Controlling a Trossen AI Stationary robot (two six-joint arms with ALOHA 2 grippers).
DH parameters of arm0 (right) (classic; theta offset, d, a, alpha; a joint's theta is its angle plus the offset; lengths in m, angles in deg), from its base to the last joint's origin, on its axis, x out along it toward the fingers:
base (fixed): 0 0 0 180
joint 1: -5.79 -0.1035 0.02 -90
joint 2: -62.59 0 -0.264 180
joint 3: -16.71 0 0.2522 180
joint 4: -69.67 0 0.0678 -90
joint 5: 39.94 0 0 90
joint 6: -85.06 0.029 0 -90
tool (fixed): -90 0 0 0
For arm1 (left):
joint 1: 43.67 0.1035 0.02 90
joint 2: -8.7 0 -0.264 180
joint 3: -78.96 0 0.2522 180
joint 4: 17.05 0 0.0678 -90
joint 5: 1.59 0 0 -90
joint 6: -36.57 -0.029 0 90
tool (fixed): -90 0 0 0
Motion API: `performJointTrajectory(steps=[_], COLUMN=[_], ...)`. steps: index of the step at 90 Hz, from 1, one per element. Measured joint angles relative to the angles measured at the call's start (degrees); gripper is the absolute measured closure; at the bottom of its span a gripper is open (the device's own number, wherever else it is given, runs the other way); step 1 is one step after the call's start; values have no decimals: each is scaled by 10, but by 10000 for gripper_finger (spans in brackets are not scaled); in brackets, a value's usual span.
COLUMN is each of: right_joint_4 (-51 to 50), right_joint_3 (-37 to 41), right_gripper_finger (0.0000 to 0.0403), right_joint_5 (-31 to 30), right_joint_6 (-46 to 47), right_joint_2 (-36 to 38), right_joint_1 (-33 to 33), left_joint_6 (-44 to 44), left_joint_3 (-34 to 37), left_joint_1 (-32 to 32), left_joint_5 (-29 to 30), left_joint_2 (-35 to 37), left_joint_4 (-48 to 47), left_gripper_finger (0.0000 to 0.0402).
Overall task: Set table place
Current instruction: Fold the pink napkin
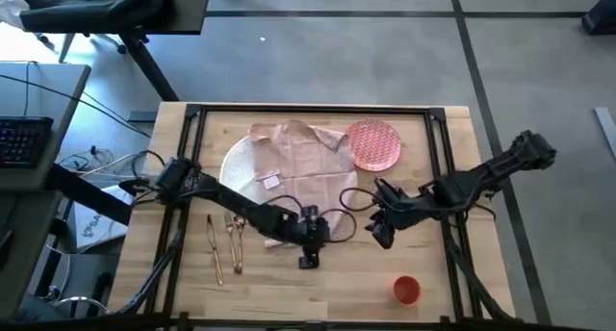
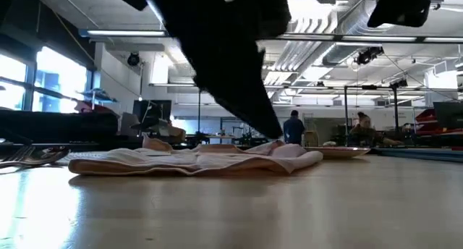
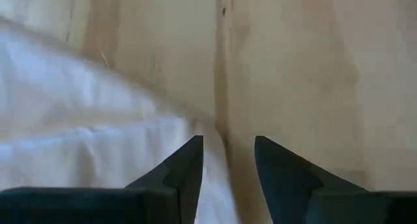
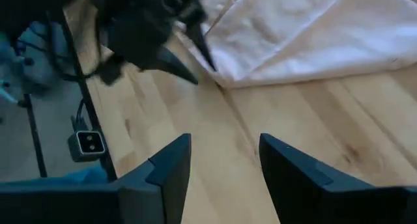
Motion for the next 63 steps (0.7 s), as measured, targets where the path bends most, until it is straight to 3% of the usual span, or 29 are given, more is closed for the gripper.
performJointTrajectory(steps=[25,41,63], right_joint_4=[-3,1,-21], right_joint_3=[0,0,0], right_gripper_finger=[242,242,242], right_joint_5=[-17,-74,-129], right_joint_6=[39,79,61], right_joint_2=[0,-2,-68], right_joint_1=[-29,-56,-87], left_joint_6=[-12,51,184], left_joint_3=[-111,-117,-117], left_joint_1=[1,17,43], left_joint_5=[107,85,43], left_joint_2=[-68,-52,40], left_joint_4=[-183,-222,-194], left_gripper_finger=[292,387,400])
